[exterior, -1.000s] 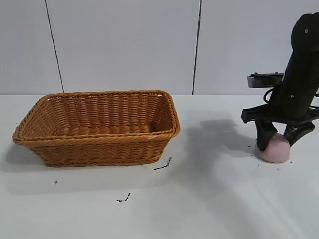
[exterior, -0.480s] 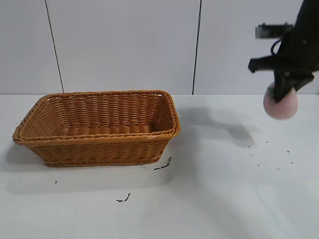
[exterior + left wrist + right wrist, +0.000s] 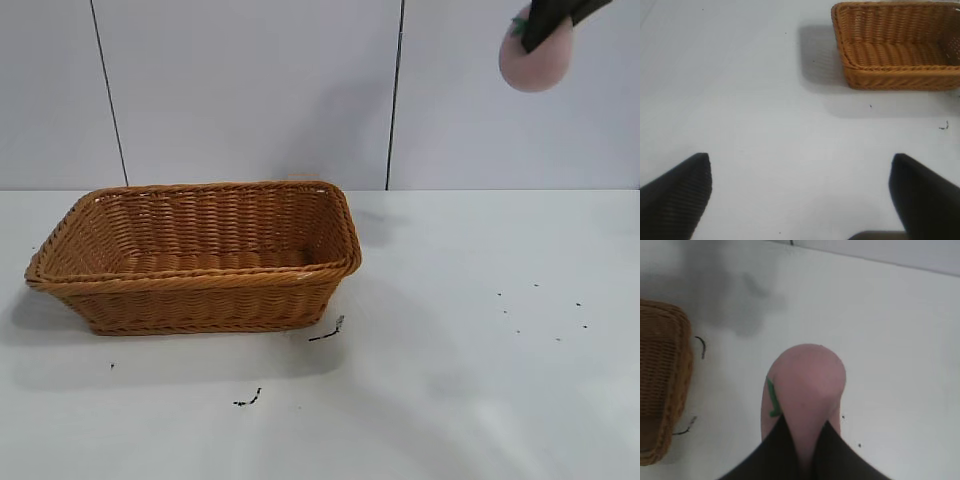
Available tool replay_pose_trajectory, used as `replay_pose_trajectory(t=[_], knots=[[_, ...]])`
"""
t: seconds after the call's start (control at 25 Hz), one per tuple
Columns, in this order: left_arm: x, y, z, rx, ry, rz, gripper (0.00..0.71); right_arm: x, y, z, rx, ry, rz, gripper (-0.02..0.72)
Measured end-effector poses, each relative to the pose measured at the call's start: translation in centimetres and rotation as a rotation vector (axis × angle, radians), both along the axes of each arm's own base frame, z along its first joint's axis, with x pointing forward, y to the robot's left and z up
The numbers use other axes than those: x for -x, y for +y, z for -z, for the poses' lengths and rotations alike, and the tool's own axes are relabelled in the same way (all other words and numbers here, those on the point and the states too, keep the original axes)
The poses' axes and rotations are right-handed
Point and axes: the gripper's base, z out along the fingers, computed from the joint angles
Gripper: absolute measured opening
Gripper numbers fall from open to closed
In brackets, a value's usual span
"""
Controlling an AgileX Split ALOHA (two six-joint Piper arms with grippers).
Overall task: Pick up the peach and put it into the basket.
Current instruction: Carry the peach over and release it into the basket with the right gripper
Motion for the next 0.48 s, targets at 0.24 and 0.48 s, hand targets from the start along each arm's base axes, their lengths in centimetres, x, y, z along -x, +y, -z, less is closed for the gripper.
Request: replay_pose_trajectory(t=[0.24, 0.48], knots=[[0.0, 0.0, 0.0, 0.0, 0.0, 0.0, 0.693, 0.5, 8.4, 0.0, -0.023, -0.036, -0.191, -0.017], [0.0, 0.0, 0.0, 0.0, 0.0, 0.0, 0.693, 1.0, 16.3, 5.0, -0.018, 0.023, -0.348, -0.017]])
